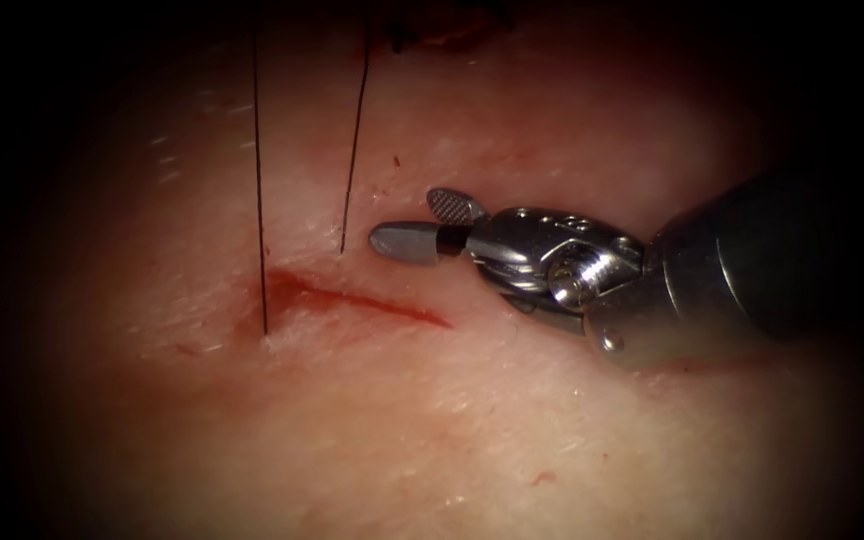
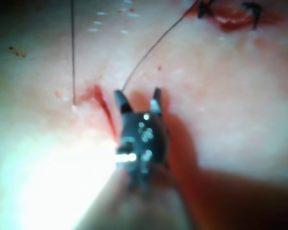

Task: Wound Closure

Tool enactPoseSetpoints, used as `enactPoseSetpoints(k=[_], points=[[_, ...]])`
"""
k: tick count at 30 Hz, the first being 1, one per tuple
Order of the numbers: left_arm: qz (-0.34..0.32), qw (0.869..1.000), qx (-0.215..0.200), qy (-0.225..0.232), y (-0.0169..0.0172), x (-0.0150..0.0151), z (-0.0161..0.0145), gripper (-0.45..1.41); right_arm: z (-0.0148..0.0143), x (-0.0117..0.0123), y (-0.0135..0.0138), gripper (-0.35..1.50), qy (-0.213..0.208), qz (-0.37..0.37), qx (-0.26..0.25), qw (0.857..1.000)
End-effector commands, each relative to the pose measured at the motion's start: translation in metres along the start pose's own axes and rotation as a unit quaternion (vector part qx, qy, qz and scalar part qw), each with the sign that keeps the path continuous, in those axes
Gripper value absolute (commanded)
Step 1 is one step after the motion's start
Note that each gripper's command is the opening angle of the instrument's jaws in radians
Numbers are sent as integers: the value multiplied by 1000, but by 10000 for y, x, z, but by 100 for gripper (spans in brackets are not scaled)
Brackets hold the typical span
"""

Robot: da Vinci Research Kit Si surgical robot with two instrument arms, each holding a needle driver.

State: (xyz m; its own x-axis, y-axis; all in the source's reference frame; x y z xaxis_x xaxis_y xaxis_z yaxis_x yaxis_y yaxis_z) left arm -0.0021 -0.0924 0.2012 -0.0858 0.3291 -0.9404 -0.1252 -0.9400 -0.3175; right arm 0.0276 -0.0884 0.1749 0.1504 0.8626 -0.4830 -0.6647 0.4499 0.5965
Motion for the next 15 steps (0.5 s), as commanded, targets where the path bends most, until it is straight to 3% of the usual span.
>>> enactPoseSetpoints(k=[1,5,7,9,15], points=[[-5,1000,5,6,9,-1,8,-45,2,-9,-14,142,-6,-4,9,1000],[-9,999,26,19,-1,5,10,-45,-1,-6,-28,140,-31,-41,74,996],[-5,999,31,15,3,-1,11,-45,-8,-2,-43,130,-43,-76,140,986],[3,999,39,11,12,-14,12,-45,-15,3,-59,127,-47,-106,167,979],[-8,999,46,1,43,-72,15,-45,-10,7,-101,123,-68,-222,186,955]])
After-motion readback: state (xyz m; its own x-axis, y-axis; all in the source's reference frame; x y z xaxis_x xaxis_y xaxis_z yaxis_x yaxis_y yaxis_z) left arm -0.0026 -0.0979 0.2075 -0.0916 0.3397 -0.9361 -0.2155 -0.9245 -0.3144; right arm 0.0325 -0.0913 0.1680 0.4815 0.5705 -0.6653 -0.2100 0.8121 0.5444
